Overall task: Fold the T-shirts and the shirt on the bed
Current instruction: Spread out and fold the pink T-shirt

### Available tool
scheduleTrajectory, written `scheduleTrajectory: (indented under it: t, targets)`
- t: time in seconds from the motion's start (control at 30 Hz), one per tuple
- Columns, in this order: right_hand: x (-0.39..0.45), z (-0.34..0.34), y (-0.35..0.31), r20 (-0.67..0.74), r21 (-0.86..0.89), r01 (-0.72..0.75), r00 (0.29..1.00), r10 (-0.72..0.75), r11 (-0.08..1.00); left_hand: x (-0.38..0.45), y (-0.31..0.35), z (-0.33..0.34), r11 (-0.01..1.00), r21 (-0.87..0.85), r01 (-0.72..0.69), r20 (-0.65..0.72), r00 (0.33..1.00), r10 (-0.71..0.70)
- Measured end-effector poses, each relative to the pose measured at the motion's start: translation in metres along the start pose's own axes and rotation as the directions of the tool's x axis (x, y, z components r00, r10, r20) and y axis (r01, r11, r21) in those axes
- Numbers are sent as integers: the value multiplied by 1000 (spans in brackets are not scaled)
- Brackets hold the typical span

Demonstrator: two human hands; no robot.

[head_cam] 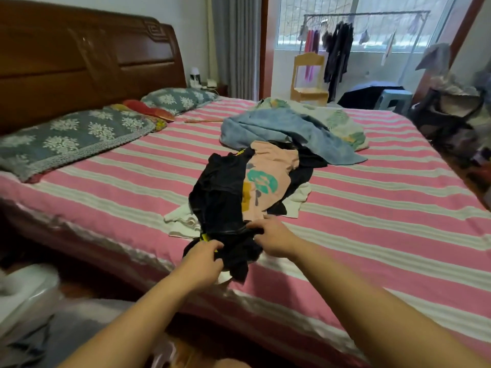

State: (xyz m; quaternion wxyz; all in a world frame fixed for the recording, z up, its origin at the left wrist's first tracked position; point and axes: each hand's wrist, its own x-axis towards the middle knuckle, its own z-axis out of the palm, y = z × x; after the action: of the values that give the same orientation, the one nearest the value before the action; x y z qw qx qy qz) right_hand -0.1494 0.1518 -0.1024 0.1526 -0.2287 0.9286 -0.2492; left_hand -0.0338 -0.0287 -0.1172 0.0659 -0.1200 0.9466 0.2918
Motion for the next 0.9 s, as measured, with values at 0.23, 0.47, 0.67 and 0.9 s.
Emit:
scheduleTrajectory:
  t: [0.23,0.47,0.67,0.9]
  targets:
    - [63,27,8,-191,341,-80,970,153,937,13,8,-9,995,-103,8,-29,1000,-11]
    - [-5,-119,71,-563,776,206,653,506,597,32,64,3,982,-163,-101,-121,989,82]
    - [-183,-199,149,-773,622,488,260,578,613,33,198,72,885,-297,-358,-134,933,333]
    - [-289,-121,283,-368,705,-434,453,812,561,-11,247,214,862,-197,-467,165,851,499]
